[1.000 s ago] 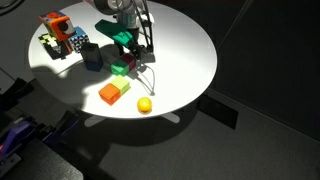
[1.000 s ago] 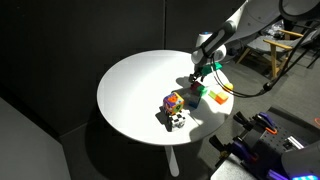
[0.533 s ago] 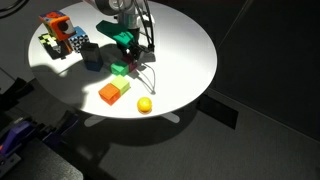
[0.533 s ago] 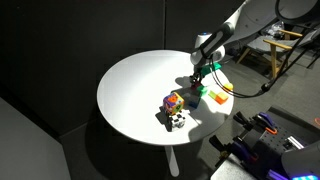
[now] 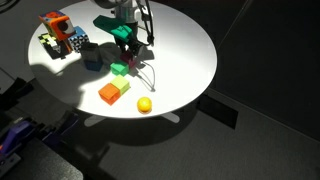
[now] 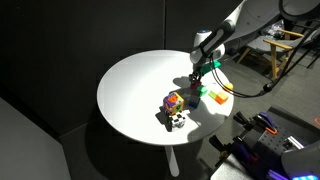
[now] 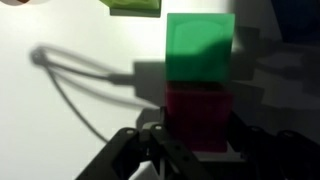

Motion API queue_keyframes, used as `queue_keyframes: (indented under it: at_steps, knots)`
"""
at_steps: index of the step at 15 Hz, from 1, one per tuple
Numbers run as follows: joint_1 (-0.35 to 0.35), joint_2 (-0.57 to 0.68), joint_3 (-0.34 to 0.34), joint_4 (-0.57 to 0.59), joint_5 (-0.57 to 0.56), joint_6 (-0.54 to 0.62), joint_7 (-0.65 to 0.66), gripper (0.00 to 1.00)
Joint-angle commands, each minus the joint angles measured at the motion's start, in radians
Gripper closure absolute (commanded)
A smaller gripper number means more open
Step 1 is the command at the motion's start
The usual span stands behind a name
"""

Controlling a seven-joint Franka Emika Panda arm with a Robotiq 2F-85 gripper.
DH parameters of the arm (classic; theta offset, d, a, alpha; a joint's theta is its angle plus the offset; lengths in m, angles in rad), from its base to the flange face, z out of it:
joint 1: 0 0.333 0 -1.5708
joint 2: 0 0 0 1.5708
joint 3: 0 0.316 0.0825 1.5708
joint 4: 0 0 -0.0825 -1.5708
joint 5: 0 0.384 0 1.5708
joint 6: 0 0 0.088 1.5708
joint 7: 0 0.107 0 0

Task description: Push the pink and green blocks backwards then put the pink block on top of the grey block

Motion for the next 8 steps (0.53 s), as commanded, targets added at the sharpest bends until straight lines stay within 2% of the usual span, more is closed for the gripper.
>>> queue_keyframes:
  at_steps: [1, 8]
  knots:
    - [0.011, -0.088, -0.007, -0.074, -0.025, -0.006, 0.013, 0.70]
    - [0.017, -0.209, -0.008, -0.171, -0.041, -0.023, 0.011, 0.70]
